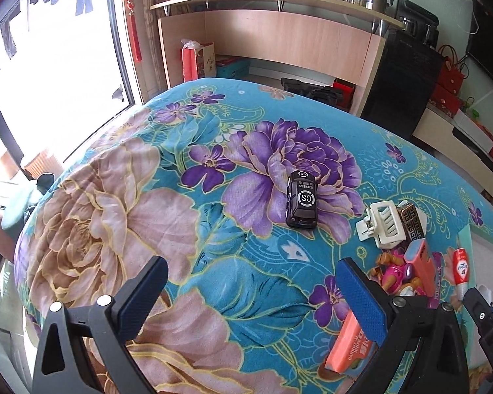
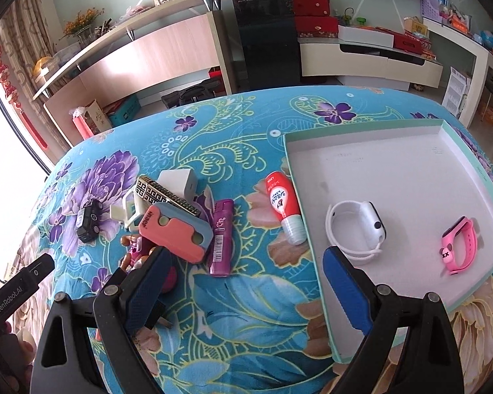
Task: Organize rigid objects
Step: 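Move both open grippers back from the tray toward the item pile, then grasp the black phone charger with the right gripper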
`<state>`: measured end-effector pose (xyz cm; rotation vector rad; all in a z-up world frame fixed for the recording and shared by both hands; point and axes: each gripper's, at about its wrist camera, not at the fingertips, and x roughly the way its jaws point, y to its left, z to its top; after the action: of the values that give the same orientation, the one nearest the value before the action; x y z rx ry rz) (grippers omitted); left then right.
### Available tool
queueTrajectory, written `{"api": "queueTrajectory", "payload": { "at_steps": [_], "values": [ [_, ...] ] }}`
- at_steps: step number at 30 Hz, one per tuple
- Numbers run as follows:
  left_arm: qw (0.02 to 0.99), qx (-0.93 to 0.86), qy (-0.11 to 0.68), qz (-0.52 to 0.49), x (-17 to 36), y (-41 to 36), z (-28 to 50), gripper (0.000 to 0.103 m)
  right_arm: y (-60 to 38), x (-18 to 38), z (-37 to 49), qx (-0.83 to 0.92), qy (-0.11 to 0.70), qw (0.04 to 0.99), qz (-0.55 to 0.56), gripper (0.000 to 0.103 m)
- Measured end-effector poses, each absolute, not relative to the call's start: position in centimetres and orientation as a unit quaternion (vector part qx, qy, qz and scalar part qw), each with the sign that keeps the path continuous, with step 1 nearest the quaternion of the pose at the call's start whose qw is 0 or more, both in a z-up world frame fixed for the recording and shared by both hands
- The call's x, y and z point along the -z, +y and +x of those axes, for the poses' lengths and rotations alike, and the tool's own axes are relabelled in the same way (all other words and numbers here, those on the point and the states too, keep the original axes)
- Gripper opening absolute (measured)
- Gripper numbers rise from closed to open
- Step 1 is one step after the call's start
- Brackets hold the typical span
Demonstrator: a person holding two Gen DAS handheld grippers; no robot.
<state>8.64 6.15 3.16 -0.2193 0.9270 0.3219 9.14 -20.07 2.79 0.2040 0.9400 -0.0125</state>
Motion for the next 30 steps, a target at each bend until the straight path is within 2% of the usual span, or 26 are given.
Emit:
{"api": "queueTrajectory", "payload": {
  "at_steps": [13,30],
  "values": [
    [0.862,-0.138,0.474,-0.115,-1.0,6.3,9.2,0.103,-16.7,-2.0,9.2,-0.048,0.47,0.878,0.075,0.094],
    [0.844,-0.151,0.499,-0.127,1.0,7.6,9.4,0.103,-14.5,-1.8,8.7,-0.106,0.469,0.871,0.101,0.094]
  ]
}}
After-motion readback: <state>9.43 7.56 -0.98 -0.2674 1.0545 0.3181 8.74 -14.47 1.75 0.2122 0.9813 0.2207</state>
